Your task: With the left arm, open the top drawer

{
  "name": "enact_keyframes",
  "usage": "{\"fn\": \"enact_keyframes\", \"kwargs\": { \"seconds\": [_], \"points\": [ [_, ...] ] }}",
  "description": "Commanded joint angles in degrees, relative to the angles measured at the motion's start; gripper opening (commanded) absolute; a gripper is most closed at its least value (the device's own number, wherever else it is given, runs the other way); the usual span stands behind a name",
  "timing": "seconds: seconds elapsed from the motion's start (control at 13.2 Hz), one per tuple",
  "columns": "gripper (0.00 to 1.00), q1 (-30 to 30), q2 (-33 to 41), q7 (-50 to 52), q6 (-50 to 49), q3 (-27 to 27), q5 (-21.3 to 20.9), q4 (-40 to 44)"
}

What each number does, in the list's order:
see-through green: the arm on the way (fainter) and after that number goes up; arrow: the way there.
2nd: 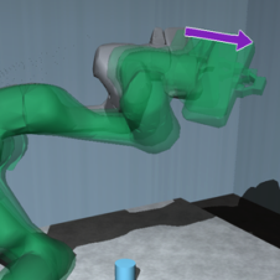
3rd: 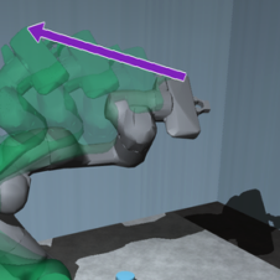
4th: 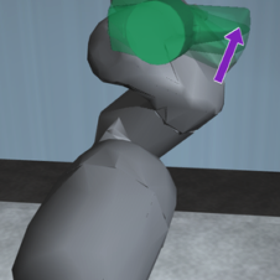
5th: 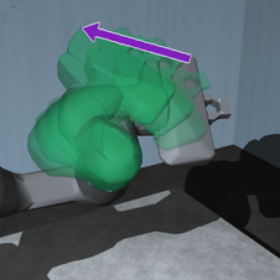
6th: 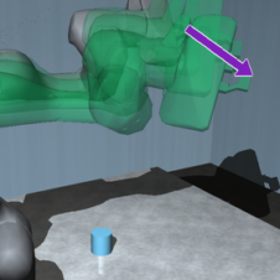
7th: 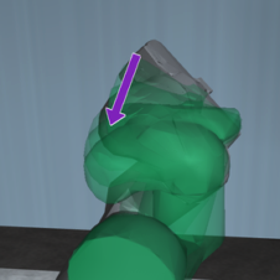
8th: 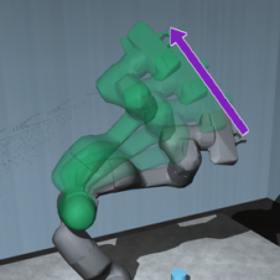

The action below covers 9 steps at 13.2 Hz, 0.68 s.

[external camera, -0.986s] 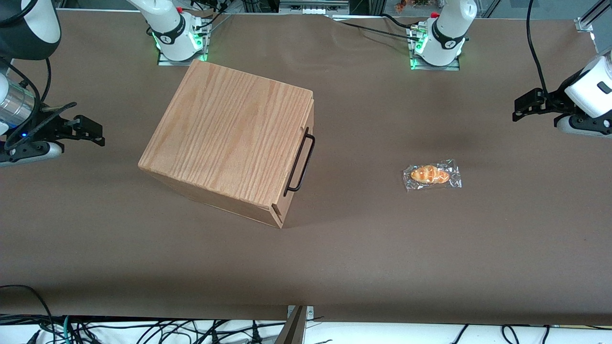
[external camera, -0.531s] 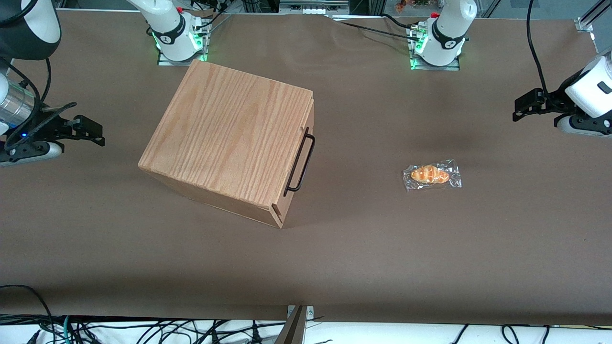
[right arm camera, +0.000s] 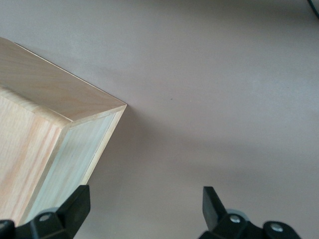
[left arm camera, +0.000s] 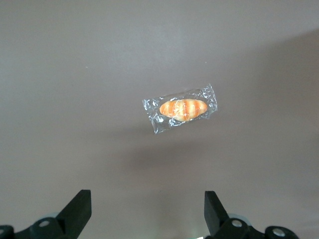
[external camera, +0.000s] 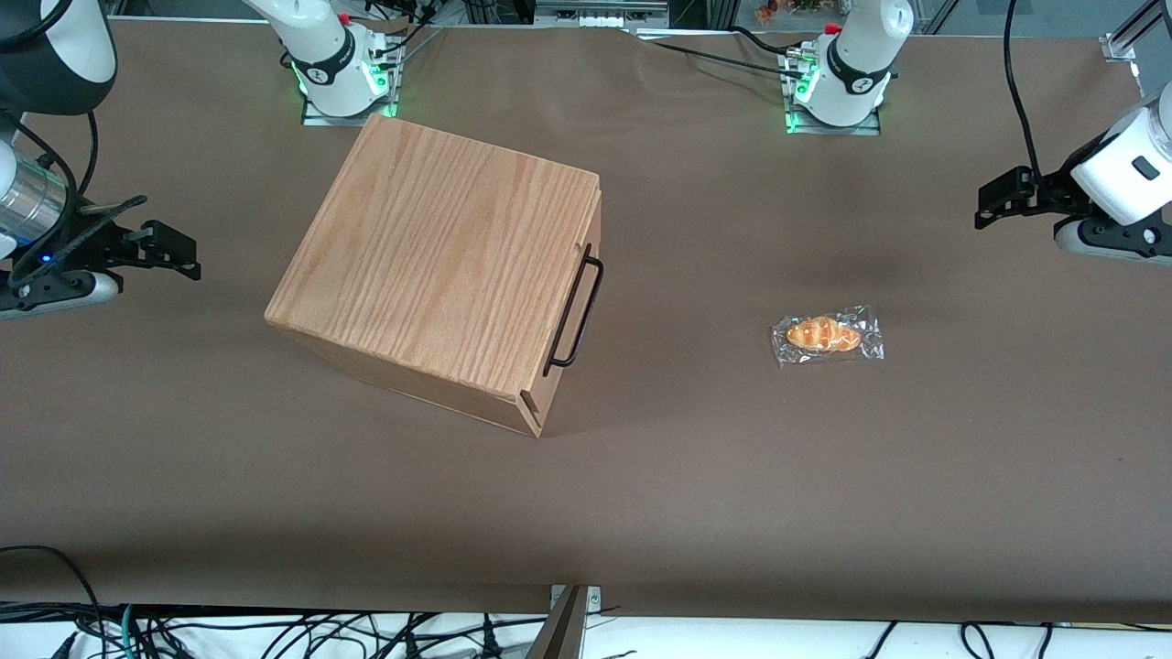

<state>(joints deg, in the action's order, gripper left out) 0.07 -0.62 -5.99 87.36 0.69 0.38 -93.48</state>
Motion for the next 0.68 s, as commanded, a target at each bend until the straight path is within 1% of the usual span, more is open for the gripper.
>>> {"fn": "enact_keyframes", "kwargs": {
  "seconds": [0.0, 0.3, 0.38, 0.53, 0.61],
  "points": [
    [1.0, 0.45, -1.93, -0.87, -2.97, -0.16, -0.47, 1.98],
    [1.0, 0.89, -2.45, -0.87, -3.07, -0.16, -0.47, 2.07],
    [1.0, 1.16, -2.46, -0.87, -3.16, 0.01, 0.66, 2.16],
    [1.0, 1.59, -2.54, -0.78, -3.25, 0.89, 6.71, 2.16],
    [1.0, 2.12, -2.81, -0.87, -3.25, 2.28, 7.96, 1.81]
  ]
}}
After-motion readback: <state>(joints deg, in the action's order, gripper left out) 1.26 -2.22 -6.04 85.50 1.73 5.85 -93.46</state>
